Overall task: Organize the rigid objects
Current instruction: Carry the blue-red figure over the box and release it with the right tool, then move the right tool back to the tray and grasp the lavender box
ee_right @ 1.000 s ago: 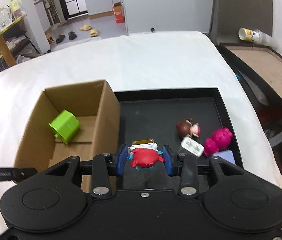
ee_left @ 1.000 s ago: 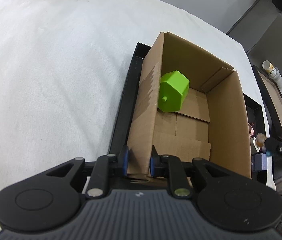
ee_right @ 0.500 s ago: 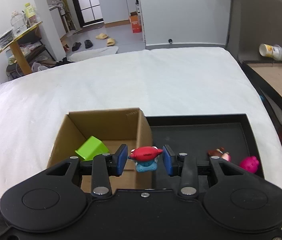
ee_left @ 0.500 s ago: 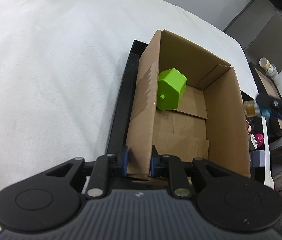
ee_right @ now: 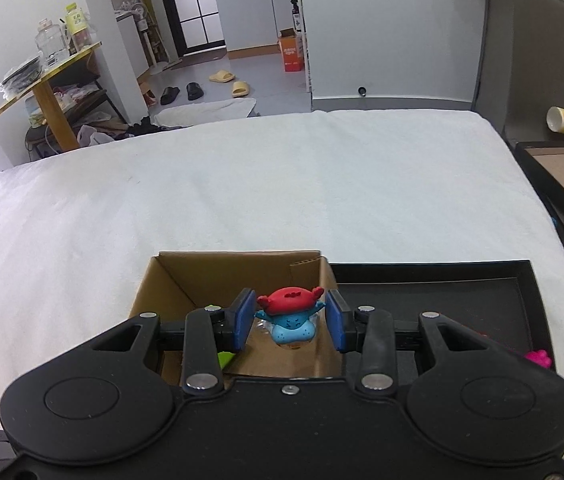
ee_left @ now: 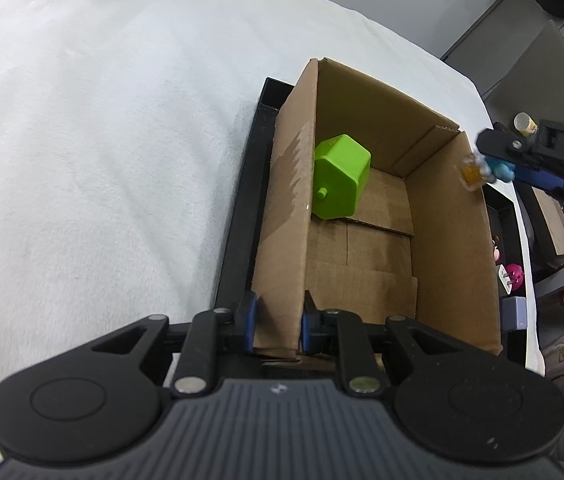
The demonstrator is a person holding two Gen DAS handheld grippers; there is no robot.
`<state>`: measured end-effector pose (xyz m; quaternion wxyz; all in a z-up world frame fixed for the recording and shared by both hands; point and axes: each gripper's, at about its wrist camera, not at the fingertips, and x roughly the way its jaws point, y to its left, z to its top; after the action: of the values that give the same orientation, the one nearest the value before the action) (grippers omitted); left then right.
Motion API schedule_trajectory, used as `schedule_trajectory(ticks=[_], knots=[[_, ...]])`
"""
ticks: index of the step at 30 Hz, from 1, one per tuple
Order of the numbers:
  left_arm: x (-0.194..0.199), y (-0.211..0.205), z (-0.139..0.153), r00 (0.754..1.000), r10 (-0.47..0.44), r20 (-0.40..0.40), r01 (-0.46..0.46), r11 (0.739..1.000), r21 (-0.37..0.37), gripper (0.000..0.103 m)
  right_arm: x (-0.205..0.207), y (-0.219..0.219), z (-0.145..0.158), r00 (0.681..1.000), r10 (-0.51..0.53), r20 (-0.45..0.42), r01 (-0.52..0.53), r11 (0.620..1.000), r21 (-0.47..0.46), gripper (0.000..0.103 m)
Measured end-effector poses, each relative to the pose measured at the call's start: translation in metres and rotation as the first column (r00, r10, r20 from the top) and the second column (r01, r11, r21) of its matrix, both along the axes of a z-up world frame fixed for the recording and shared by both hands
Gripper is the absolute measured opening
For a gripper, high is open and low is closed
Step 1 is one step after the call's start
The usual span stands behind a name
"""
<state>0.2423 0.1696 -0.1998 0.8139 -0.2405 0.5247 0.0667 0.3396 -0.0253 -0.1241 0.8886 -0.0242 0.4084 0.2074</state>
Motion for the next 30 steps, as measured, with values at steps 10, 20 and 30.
schedule_trajectory(ticks=[10, 20, 30], knots=[[0.001, 0.001, -0.001, 1.000, -0.002, 0.000, 0.002, 1.000, -0.008, 0.020, 0.009, 0.013, -0.007, 1.000, 0.005, -0.021, -0.005, 1.000, 0.006, 0.047], [0.000, -0.001, 0.001, 1.000, 0.003, 0.006, -0.003, 1.000, 0.008, 0.021, 0.001, -0.009, -0.002, 0.999, -0.007, -0.048, 0.008, 1.000, 0.012, 0.054], [0.000, -0.001, 0.003, 1.000, 0.028, 0.000, -0.028, 0.999, 0.021, 0.021, -0.016, -0.043, -0.002, 0.996, -0.036, -0.085, 0.035, 0.999, -0.017, 0.057]])
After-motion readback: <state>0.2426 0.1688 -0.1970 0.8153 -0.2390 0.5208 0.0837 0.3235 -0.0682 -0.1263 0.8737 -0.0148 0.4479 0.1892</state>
